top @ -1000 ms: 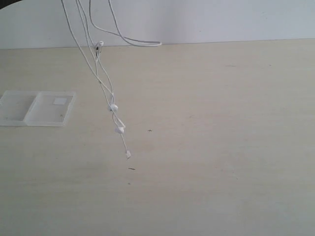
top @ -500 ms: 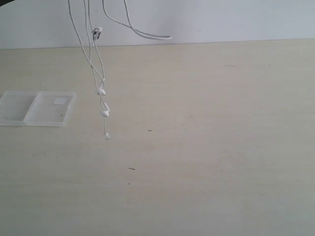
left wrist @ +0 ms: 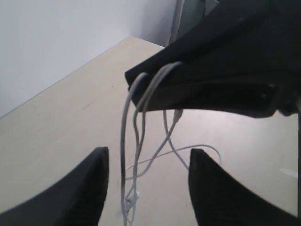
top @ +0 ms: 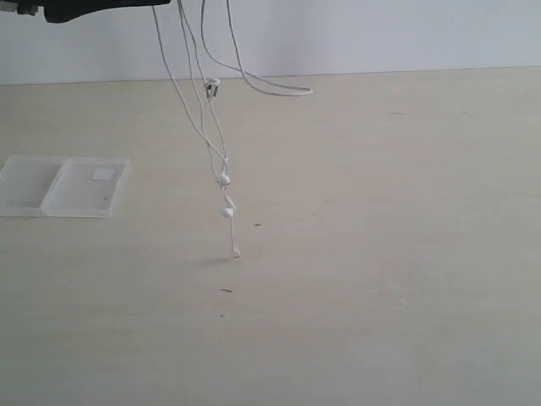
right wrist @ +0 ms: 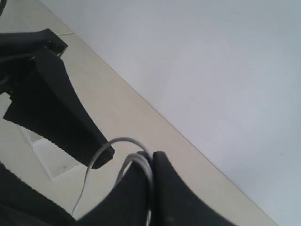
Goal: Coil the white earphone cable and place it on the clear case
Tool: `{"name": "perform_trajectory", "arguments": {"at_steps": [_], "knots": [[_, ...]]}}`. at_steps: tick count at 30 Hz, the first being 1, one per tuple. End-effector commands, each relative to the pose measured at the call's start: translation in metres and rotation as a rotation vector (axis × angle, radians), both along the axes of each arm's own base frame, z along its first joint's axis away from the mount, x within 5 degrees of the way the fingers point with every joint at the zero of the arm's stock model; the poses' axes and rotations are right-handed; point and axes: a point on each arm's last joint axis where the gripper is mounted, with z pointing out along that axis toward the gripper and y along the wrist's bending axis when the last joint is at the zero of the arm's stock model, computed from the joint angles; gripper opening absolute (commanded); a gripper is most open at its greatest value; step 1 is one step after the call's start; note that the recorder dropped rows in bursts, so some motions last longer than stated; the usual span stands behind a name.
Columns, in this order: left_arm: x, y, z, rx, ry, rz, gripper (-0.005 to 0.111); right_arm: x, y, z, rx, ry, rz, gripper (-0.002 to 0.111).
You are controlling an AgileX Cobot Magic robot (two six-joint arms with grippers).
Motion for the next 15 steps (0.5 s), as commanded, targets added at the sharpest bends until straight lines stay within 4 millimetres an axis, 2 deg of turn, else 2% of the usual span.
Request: {"name": "perform_trajectory", "arguments": {"at_steps": [1, 4, 8, 15], "knots": [[0.003, -0.002, -0.001, -0.016, -0.002, -0.013, 0.051, 0.0, 0.002, 0.003, 0.016, -0.018, 0.009, 0.0], [0.01, -0.003, -0.006, -0.03, 0.017, -0.011, 0.051, 0.001, 0.002, 0.003, 0.01, -0.026, 0.009, 0.0], [0.017, -0.004, -0.015, -0.02, 0.034, -0.016, 0.051, 0.001, 0.0, 0.014, 0.025, -0.039, -0.002, 0.0], [0.019, -0.004, -0.016, -0.007, 0.013, -0.014, 0.051, 0.001, -0.001, 0.021, 0.04, -0.046, -0.008, 0.0]]}}
